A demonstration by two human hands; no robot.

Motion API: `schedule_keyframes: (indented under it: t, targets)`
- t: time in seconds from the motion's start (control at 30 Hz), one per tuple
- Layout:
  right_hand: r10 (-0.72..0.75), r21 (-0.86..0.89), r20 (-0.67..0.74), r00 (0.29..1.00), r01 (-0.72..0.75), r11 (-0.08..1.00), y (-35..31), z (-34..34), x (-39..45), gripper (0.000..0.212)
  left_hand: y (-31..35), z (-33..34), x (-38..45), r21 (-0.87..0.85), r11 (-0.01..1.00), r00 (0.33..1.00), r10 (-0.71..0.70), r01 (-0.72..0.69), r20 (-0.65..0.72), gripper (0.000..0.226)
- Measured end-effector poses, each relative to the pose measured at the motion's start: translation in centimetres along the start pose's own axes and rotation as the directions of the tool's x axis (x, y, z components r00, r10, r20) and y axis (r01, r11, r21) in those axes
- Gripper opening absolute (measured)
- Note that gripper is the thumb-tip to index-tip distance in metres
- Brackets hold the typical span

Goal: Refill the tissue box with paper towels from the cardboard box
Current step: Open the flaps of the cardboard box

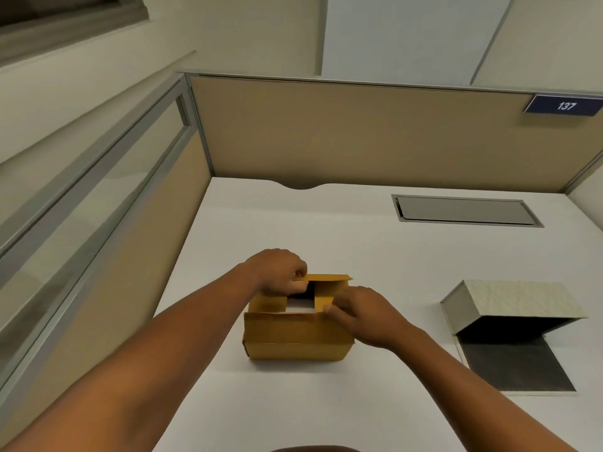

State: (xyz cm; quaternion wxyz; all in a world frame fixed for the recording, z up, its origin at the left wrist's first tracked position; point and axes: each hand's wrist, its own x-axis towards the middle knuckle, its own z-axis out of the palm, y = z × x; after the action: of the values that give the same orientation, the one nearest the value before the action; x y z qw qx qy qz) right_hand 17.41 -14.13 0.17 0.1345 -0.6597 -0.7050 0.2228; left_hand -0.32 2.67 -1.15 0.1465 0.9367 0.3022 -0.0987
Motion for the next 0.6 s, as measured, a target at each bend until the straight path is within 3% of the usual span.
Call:
schedule_keyframes:
  t: [0.1,0.23,0.3,0.4,0.5,0.6]
  targets:
    - [0.06,0.098,0.007,0.998,-0.06,0.993,-0.9,0.3,-1.5,0.056,-0.8,-0.1,-0.1,-0.048,0.999,0.993,-0.003,-0.003,-0.118,0.036]
    - [0.127,0.169,0.035,0.991,-0.131,0.977,-1.9,0.9,-2.4,0.048,-1.6,0.5,-0.3,-0.138,0.99,0.971,-0.049,0.017,-0.234,0.034]
    - [0.134,0.161,0.085,0.987,-0.146,0.976,-2.2,1.2,-2.4,0.046,-1.9,0.9,-0.2,-0.006,0.999,0.923,-0.036,0.037,-0.382,0.033]
    - [0.141,0.101,0.214,0.967,-0.165,0.981,-2.3,1.7,-2.4,0.044,-1.8,1.6,-0.7,0.169,0.968,0.796,-0.047,0.185,-0.603,0.034]
    - [0.208,0.013,0.256,0.944,-0.218,0.976,-2.4,2.6,-2.2,0.038,-1.4,2.6,-1.3,0.191,0.955,0.795,-0.068,0.227,-0.603,0.038]
    - [0.309,-0.056,0.176,0.935,-0.303,0.951,-2.9,4.0,-2.0,0.033,-0.3,3.7,-1.9,0.018,0.954,0.814,-0.244,0.298,-0.527,0.06]
